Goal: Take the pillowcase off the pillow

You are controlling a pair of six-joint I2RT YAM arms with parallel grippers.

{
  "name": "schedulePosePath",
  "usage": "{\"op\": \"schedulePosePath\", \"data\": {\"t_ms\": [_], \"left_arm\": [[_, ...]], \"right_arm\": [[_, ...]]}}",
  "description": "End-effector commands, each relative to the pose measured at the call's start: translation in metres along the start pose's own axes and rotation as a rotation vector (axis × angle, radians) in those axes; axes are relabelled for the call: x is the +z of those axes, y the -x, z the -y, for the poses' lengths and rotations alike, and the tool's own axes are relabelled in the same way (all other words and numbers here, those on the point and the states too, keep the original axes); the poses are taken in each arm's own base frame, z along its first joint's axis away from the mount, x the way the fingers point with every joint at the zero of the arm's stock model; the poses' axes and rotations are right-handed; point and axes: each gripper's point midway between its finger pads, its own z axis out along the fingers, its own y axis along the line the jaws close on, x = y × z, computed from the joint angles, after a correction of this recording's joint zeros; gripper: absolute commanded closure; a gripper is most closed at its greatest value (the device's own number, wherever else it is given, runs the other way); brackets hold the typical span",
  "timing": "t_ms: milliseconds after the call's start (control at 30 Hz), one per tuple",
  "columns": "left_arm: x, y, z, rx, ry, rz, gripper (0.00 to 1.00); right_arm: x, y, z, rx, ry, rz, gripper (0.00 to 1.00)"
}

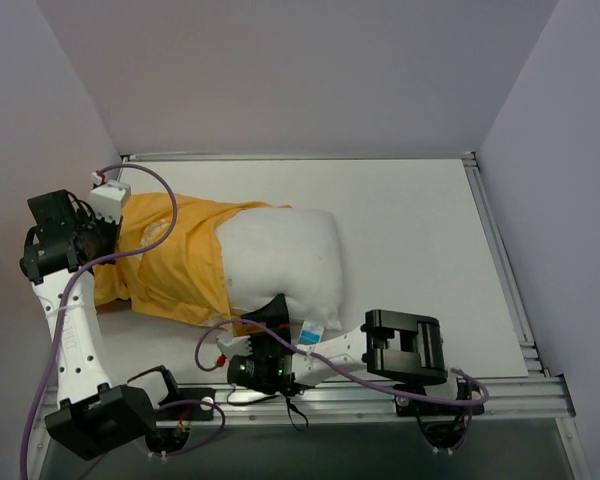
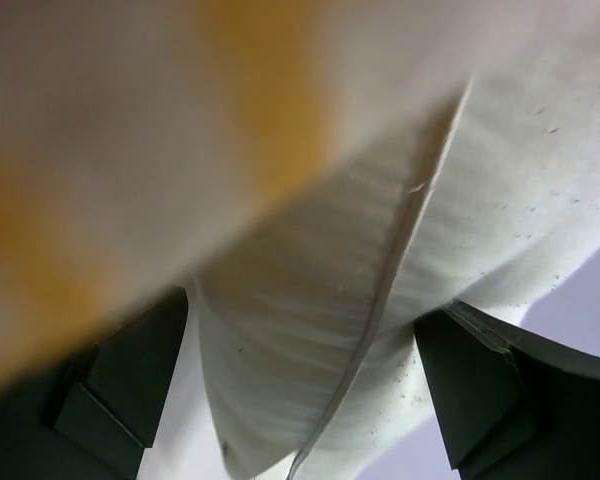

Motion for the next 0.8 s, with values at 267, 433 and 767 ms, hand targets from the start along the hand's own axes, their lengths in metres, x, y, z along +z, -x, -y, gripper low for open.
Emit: {"op": "schedulePosePath", "data": {"t_ms": [267,433,767], "left_arm": [[-0.002,0.033,-0.012,0.044,0.032,0.109,0.98],[0.002,0.034,-0.018,0.052,0.051,0.102,0.98],[0.004,0.037,-0.023,0.053,0.062,0.101,0.98]], "right_arm": [[0.007,-0.009,0.062,-0.008,-0.265,-0.136,0.0],[-0.004,-0.011,0.082,-0.045,-0.276,-0.142,0.0],[0.027,-0.035,0.077,-0.048,-0.231,-0.172,0.0]]}}
